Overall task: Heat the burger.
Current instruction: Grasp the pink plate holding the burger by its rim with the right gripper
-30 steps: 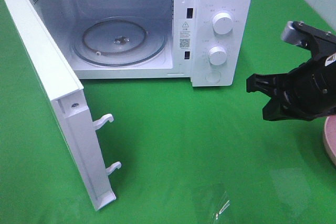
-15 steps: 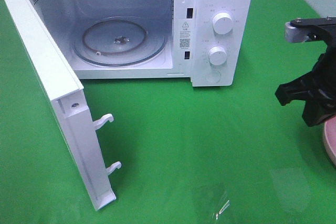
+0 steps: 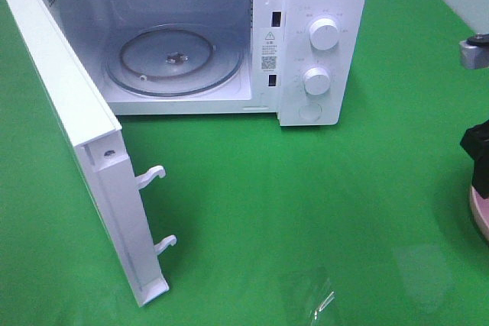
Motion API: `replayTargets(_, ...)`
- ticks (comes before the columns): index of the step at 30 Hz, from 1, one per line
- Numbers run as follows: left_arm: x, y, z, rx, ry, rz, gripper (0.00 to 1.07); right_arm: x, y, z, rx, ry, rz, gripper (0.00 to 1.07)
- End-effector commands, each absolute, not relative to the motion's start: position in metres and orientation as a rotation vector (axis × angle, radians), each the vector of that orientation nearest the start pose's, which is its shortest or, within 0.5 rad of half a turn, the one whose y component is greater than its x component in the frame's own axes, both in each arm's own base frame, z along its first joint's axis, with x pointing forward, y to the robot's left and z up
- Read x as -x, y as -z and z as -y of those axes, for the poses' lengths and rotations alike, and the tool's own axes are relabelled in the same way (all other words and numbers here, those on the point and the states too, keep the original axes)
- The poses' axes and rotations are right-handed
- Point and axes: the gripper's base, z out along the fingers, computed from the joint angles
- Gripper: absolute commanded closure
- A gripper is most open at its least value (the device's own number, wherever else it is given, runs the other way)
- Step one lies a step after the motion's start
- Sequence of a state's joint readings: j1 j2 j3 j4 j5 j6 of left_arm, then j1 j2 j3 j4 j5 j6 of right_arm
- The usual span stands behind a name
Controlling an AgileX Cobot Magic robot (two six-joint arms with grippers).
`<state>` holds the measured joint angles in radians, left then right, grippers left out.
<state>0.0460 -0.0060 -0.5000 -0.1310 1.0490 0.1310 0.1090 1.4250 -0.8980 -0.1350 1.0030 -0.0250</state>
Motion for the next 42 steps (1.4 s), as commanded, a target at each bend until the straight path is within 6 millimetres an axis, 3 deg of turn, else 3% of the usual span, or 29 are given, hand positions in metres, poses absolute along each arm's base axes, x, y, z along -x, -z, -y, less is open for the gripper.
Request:
replayTargets(1, 0.007, -0.279, 0.010, -0.094, 0.040, -1.990, 0.04, -0.246, -0.235, -0.010, 0.309, 0.204, -2.965, 0.10)
replayTargets(9, 0.007, -0.279, 0.010, -0.094, 0.040, -1.990, 0.04, -0.252, -0.227, -0.008, 0.307, 0.211, -2.963, 0.10)
replayTargets(20, 0.007, -0.279, 0.010, -0.094, 0.040, -1.990, 0.04, -0.270, -0.193, -0.008, 0.346, 0.240, -3.020, 0.14)
replayTargets(27, 0.007, -0.279, 0.010, -0.094, 0.040, -1.990, 0.04, -0.280, -0.173, 0.007, 0.232, 0.230, -3.053, 0.16)
replayTargets(42, 0.007, -0.279, 0.010, -0.094, 0.040, -1.990, 0.04, -0.292, -0.138, 0.005, 0.252, 0.205, -3.081, 0.22)
